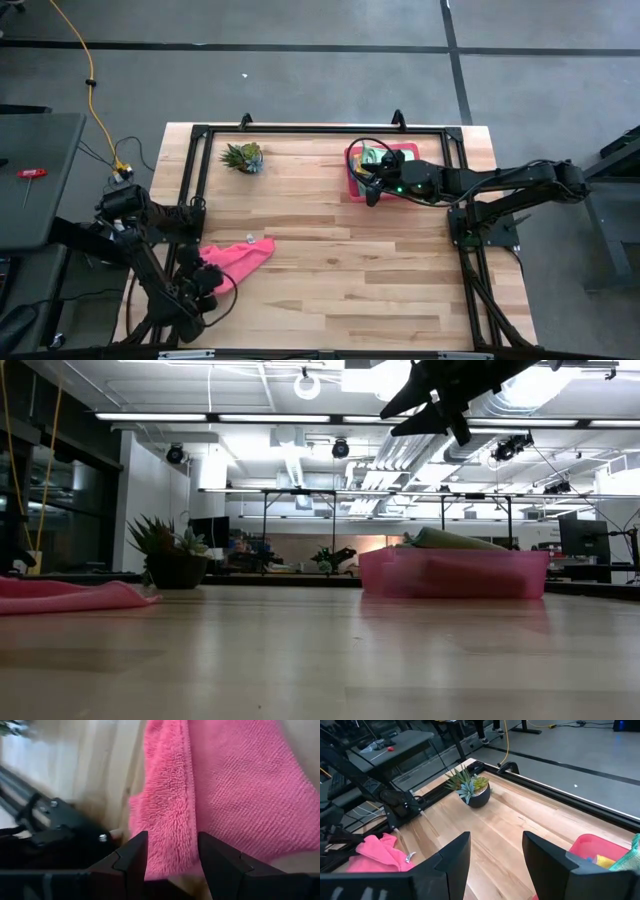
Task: Fold microfiber towels
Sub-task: Fold the pink microfiber cloth
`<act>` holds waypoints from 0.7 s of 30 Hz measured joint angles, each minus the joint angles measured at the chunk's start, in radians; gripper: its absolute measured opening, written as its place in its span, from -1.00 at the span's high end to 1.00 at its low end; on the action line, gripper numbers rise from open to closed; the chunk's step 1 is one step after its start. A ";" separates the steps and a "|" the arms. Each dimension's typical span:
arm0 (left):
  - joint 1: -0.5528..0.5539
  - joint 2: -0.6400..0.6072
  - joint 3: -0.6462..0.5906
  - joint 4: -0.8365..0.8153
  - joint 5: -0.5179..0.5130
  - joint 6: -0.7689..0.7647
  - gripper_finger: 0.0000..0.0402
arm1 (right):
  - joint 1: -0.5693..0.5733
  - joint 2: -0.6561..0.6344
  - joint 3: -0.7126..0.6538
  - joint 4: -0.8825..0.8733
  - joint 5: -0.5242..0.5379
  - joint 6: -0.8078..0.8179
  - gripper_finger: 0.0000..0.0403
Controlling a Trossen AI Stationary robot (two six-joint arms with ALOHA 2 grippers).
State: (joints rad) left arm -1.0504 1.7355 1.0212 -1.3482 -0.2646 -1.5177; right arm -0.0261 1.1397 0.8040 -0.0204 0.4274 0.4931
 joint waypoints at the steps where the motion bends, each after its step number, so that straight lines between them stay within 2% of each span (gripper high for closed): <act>1: -0.002 0.000 0.014 -0.023 -0.002 0.000 0.20 | 0.000 0.000 0.000 0.000 0.000 0.000 0.14; 6: -0.017 0.000 0.046 -0.107 -0.001 -0.014 0.20 | 0.000 0.000 0.000 -0.001 0.001 -0.002 0.14; 21: -0.032 0.000 0.039 -0.117 0.054 -0.061 0.23 | 0.000 0.000 0.000 -0.006 0.000 -0.003 0.14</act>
State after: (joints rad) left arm -1.0828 1.7354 1.0603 -1.4655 -0.2109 -1.5790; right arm -0.0261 1.1397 0.8036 -0.0265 0.4278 0.4896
